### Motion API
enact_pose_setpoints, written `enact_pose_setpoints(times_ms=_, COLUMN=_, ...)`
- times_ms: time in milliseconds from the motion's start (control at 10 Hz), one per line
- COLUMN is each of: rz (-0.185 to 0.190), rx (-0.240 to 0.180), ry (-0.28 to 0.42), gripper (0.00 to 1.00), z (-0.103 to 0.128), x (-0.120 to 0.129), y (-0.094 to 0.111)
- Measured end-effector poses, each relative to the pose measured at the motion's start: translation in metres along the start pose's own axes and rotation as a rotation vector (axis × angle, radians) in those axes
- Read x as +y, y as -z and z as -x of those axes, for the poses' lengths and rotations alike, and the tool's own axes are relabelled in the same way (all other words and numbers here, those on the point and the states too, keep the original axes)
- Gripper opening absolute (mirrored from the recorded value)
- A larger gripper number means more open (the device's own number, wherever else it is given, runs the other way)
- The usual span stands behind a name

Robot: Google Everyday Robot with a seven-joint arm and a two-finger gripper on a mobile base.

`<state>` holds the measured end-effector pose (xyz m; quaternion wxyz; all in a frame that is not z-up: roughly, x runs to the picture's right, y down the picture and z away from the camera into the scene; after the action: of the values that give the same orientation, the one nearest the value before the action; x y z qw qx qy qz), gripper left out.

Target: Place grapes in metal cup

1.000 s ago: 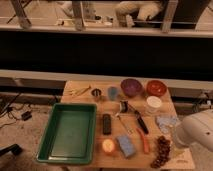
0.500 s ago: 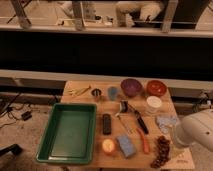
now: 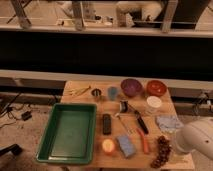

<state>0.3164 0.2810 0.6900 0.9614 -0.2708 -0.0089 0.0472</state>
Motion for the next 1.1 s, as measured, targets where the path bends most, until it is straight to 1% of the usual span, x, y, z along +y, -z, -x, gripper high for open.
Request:
enact_pose_setpoints(times_ms=500, rz=-0.007, rx=-0.021, ry=0.009, gripper=0.8, z=0.003, x=-0.005, y=-0.017)
enact_pose_setpoints(times_ms=700, rz=0.001, rx=-0.027, ry=0.005, gripper=0.8, z=0.002, x=-0.003, y=-0.024)
enact_pose_setpoints(times_ms=1100, rz=0.035, rx=-0.03, ry=-0.001, gripper=0.8, z=-0.002, x=0.01, y=-0.041)
